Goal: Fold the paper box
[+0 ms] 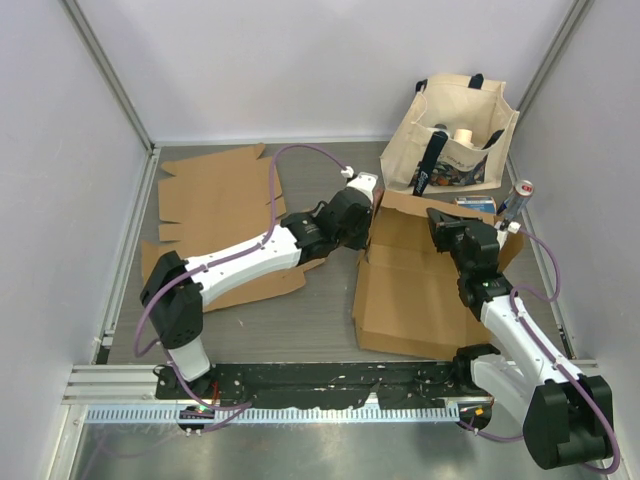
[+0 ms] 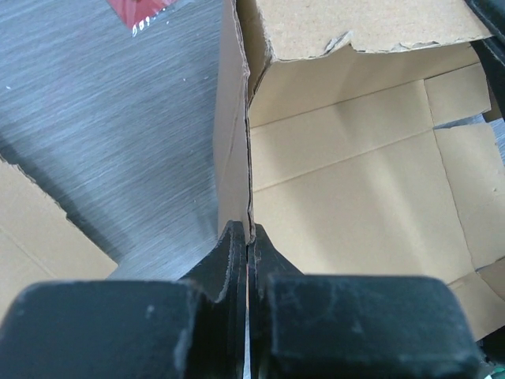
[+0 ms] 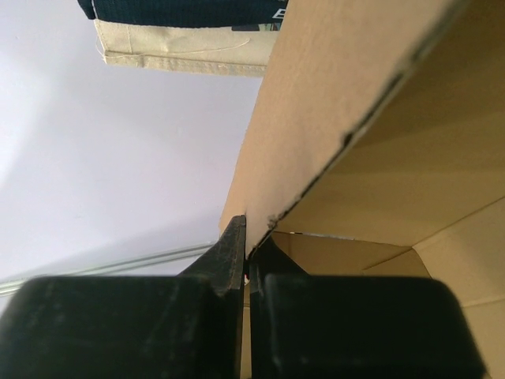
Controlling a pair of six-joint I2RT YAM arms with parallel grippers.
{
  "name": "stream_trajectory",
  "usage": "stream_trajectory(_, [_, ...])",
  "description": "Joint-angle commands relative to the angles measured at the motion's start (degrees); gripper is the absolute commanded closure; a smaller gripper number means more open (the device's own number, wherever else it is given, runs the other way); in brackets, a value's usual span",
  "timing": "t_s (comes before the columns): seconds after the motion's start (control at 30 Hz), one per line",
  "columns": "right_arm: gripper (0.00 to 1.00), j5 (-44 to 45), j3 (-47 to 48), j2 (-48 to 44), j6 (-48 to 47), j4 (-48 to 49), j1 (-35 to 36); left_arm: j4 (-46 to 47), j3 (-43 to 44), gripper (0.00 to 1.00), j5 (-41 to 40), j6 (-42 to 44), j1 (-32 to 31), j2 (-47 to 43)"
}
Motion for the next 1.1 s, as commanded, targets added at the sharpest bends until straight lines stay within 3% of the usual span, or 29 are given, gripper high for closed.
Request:
stream_trajectory(0.0, [0.99, -1.3, -1.0, -0.3, -3.6, -4.5, 1.2, 1.7, 5.3, 1.0, 1.3, -6.6, 1.9, 0.0])
stream_trajectory(0.4, [0.99, -0.6, -1.3, 0.6, -3.4, -3.3, 2.3, -6.5, 19.2, 1.0, 3.7, -10.6, 3.9, 6.5])
stream_trajectory(0.73, [0.99, 0.0, 0.0, 1.9, -3.5, -3.1, 2.6, -5.8, 21.1, 1.0, 6.8, -12.9, 3.8, 8.1])
stream_trajectory(0.83, [0.99, 0.2, 0.5, 1.2, -4.1, -3.8, 2.6, -2.2, 16.3, 1.0, 8.3, -12.7, 3.7, 6.5])
stream_trajectory(1.07, [0.99, -1.7, -1.8, -2.3, -13.3, -3.7, 4.0, 11.3, -4.1, 1.0, 9.5, -11.8, 2.8, 0.9])
